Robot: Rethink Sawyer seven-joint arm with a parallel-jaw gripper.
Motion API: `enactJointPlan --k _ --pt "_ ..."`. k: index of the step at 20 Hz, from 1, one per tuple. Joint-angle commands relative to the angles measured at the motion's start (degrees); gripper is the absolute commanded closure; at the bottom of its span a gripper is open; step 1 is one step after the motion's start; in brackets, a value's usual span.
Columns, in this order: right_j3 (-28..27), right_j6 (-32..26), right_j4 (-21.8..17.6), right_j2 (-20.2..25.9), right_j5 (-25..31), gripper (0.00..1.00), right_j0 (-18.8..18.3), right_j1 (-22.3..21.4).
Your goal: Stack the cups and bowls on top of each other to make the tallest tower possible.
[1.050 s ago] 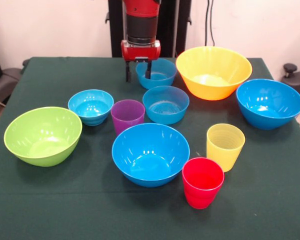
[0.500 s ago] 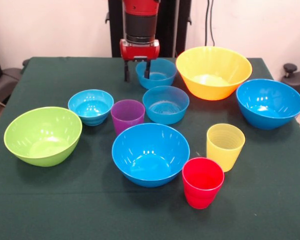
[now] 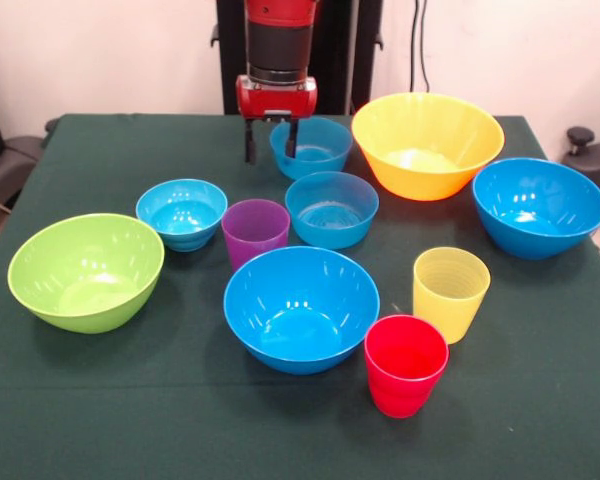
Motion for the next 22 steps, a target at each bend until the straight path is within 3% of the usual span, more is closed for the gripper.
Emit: enactJointPlan --k 1,4,5,8,16,22 --pt "-3.13 7.92 3.29 4.61 1.49 0.0 -0.03 0.41" --pt "-3.81 6.85 2.54 3.6 1.28 0.0 1.27 0.16" --pt "-3.66 5.91 2.05 4.42 3.89 1.0 0.8 0.02" --pt "-2.59 8.36 3.63 2.28 -1.63 1.0 2.08 -1.07" --pt "-2.05 8.0 2.79 5.09 0.74 1.0 0.21 -1.53" --pt "-1.67 8.59 4.82 4.65 3.48 1.0 0.41 -2.27"
